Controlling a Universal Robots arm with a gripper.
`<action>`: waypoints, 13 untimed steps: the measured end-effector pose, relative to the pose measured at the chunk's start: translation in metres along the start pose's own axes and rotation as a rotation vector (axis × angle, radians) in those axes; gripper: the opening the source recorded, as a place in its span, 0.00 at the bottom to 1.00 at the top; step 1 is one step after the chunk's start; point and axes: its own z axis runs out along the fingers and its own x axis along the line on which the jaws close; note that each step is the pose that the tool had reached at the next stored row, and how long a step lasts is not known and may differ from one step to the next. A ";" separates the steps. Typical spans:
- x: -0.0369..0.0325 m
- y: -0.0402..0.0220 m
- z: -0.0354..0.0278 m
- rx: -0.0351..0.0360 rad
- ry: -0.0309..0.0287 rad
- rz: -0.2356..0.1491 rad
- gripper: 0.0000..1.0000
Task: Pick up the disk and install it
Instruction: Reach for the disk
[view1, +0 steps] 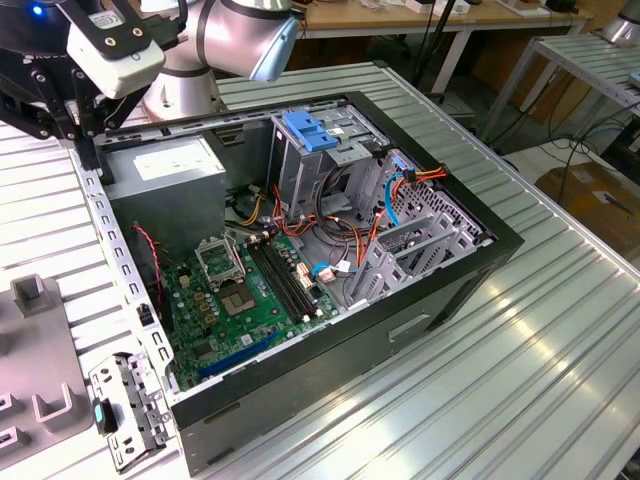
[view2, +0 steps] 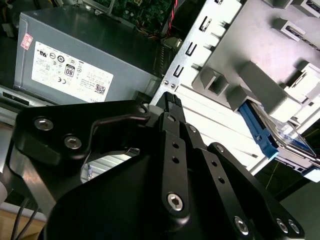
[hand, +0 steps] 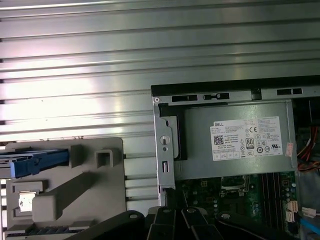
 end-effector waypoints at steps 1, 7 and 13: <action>0.0008 -0.0001 0.0000 0.0001 0.0002 0.000 0.11; 0.0057 -0.0004 0.0001 0.0001 0.0016 0.000 0.11; 0.0103 -0.0008 0.0002 0.0003 0.0037 0.000 0.11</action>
